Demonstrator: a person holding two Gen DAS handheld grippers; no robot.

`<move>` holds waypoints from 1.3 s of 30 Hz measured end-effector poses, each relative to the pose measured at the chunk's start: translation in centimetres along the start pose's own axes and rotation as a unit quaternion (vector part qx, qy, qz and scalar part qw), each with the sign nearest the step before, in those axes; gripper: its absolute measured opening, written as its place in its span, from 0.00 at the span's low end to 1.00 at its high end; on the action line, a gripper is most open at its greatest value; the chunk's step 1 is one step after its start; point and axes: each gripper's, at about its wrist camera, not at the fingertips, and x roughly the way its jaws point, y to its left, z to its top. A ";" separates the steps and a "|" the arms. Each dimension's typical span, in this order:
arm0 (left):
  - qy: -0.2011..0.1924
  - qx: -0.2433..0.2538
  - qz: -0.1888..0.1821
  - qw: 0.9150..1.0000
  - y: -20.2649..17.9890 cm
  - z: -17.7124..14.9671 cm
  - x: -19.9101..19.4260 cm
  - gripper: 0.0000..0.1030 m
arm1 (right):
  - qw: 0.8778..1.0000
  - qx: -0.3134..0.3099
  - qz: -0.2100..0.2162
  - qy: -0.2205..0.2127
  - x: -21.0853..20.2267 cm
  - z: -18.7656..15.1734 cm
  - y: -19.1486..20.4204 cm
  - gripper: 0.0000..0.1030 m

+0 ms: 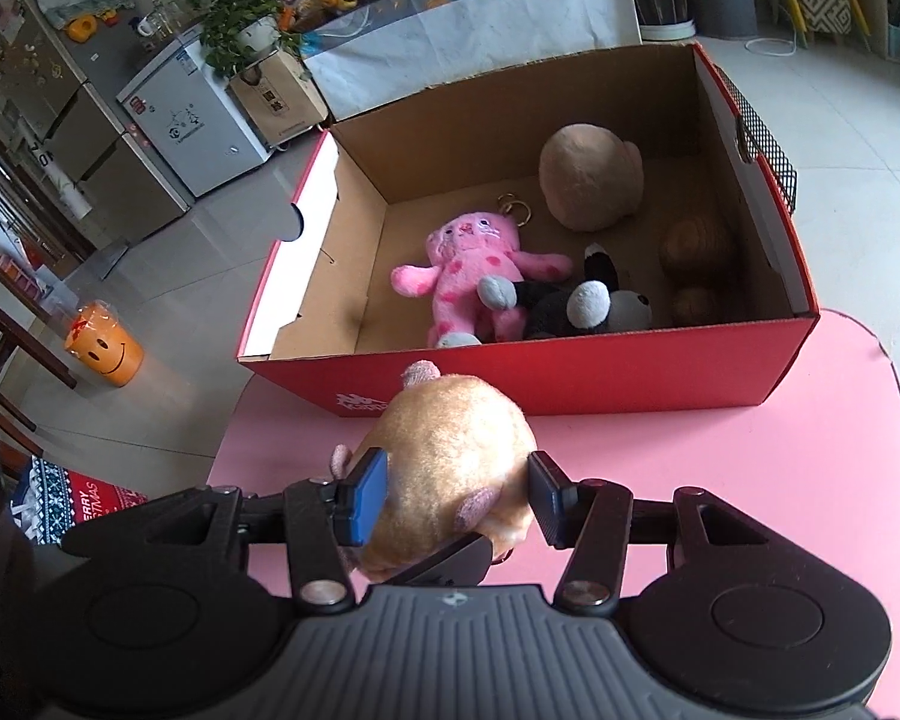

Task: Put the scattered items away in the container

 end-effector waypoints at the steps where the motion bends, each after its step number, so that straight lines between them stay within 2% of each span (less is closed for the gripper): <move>1: -0.003 0.003 0.000 1.000 -0.1 0.1 -0.2 0.78 | 1.000 -0.003 0.001 0.000 -0.1 0.0 0.1 0.49; 4: -0.009 0.011 -0.001 1.000 -0.5 0.3 -0.7 0.72 | 1.000 -0.003 0.021 0.000 -0.5 0.1 0.4 0.38; 8: -0.005 0.009 -0.001 1.000 -0.5 0.2 -0.6 0.72 | 1.000 -0.004 0.021 0.003 -0.4 0.1 0.4 0.38; 12: 0.006 -0.024 -0.016 1.000 1.0 0.0 -0.1 0.73 | 1.000 0.007 0.013 0.016 0.3 0.0 -0.7 0.38; 15: 0.003 -0.033 -0.014 0.999 1.9 -0.1 0.0 0.81 | 1.000 0.014 0.002 0.022 0.7 -0.1 -1.2 0.38; 18: 0.009 -0.043 -0.017 0.999 2.6 -0.3 0.3 0.81 | 0.999 0.018 -0.007 0.028 1.0 -0.2 -1.5 0.38; 20: 0.013 -0.050 -0.020 0.998 2.8 -0.4 0.5 0.81 | 0.999 0.020 -0.010 0.031 1.1 -0.2 -1.8 0.39; 24: 0.011 -0.047 -0.025 0.999 2.9 -0.6 0.5 0.89 | 0.998 0.041 -0.009 0.040 1.4 -0.3 -2.6 0.45; 34: 0.036 -0.039 -0.030 0.998 3.1 -1.5 1.8 0.90 | 0.995 0.067 -0.041 0.053 0.9 -1.0 -5.7 0.49; 39: 0.049 -0.027 -0.048 0.997 2.1 -2.3 2.7 0.90 | 0.993 0.086 -0.033 0.074 1.1 -1.7 -6.7 0.51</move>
